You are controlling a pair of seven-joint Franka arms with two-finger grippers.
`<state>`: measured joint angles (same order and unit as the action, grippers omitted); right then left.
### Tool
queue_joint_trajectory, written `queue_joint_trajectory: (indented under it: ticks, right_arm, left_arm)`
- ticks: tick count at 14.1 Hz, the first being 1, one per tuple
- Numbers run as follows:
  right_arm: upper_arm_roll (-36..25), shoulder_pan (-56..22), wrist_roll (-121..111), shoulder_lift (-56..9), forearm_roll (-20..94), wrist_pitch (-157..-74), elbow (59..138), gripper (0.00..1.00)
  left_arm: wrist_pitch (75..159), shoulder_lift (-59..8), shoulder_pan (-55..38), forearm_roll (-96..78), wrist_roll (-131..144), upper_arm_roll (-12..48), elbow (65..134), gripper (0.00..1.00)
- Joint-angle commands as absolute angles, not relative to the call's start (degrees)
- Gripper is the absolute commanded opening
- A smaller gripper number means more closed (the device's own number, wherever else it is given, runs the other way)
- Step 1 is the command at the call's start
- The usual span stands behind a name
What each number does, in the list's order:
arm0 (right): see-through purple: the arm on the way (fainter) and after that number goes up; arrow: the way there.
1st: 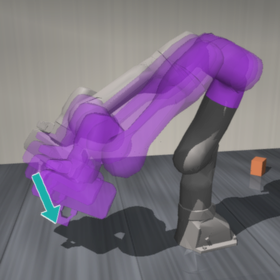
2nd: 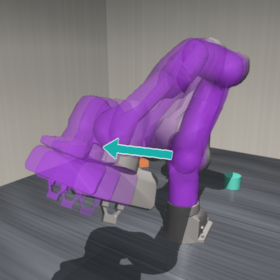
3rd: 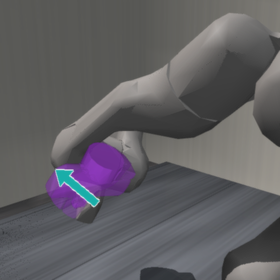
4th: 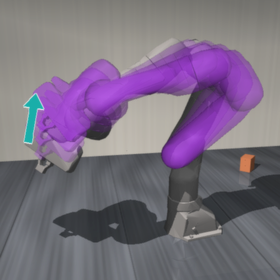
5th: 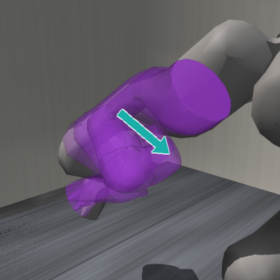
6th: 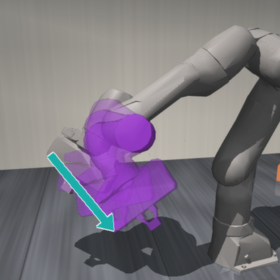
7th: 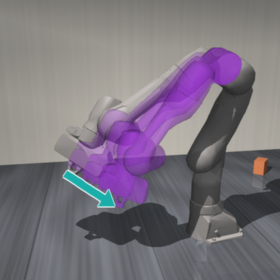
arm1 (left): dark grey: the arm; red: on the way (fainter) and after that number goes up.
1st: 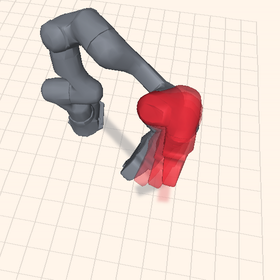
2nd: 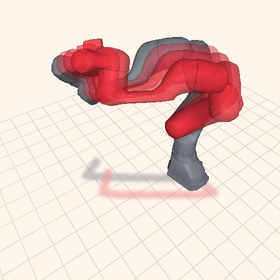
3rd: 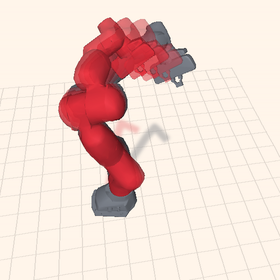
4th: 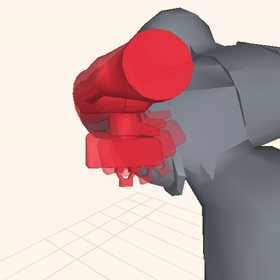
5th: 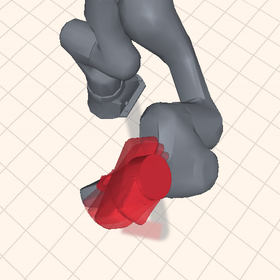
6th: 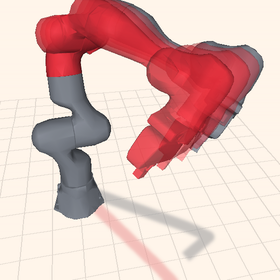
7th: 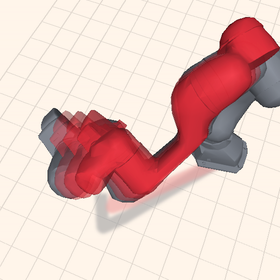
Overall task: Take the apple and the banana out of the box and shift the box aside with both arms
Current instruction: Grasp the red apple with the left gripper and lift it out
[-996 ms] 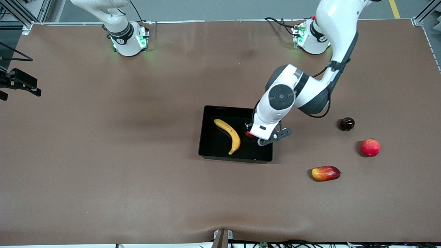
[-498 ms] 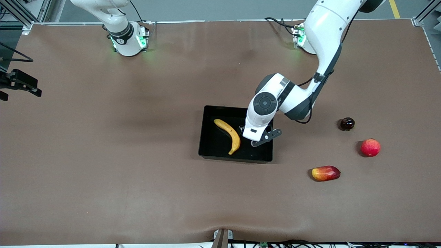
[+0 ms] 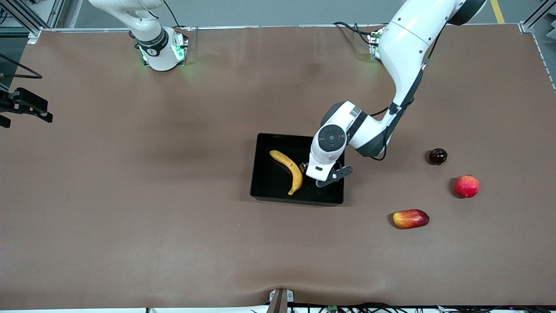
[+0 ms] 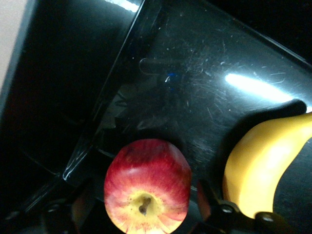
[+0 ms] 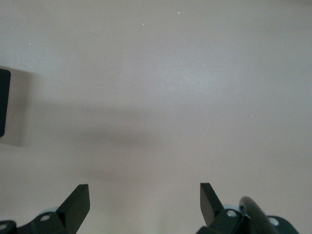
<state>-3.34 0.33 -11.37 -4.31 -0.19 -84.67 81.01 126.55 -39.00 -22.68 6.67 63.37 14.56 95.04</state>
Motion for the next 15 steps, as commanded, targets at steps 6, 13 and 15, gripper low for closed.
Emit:
queue_joint_trajectory:
  ticks: [6,13,15]
  right_arm:
    - [-2.6,2.5,-11.3,-4.4,-0.4,-84.7,80.6,1.00]
    - [-2.7,3.2,-11.7,-4.4,-0.4,-85.0,80.6,1.00]
    - [-2.7,3.3,-11.8,-4.4,-0.4,-85.0,80.6,1.00]
  left_arm:
    - [121.5,-30.3,-22.1,8.1,64.4,14.2,90.6,0.00]
    - [112.9,-21.8,-10.1,11.2,41.9,14.0,91.0,0.00]
    - [113.0,-21.5,-5.6,11.8,34.7,14.0,93.2,0.00]
